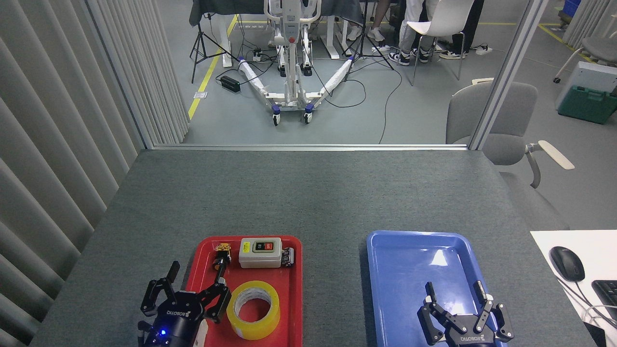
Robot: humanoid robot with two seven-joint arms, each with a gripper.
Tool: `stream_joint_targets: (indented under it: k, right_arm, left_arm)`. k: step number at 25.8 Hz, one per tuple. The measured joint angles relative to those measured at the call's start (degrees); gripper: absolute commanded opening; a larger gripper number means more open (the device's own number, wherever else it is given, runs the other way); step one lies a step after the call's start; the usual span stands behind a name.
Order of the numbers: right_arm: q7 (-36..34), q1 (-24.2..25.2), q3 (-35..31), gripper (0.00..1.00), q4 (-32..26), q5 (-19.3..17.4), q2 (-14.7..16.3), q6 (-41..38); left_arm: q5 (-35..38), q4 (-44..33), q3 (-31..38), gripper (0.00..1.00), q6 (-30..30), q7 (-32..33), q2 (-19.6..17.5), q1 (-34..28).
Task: Place and move tape with both arms
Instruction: 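Move the left gripper toward the yellow tape roll in the red tray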
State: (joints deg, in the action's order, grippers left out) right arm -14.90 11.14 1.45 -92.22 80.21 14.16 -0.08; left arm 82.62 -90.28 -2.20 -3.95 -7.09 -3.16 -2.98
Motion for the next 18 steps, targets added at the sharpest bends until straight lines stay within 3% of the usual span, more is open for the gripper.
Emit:
stream_joint_targets:
  k: [18]
  right_arm:
    - [2.2, -0.2, -0.6, 1.0, -0.9, 0.1, 0.3, 0.2]
  left_arm:
    - [-3.4, 0.8, 0.9, 1.0, -3.4, 2.1, 0.1, 0.7]
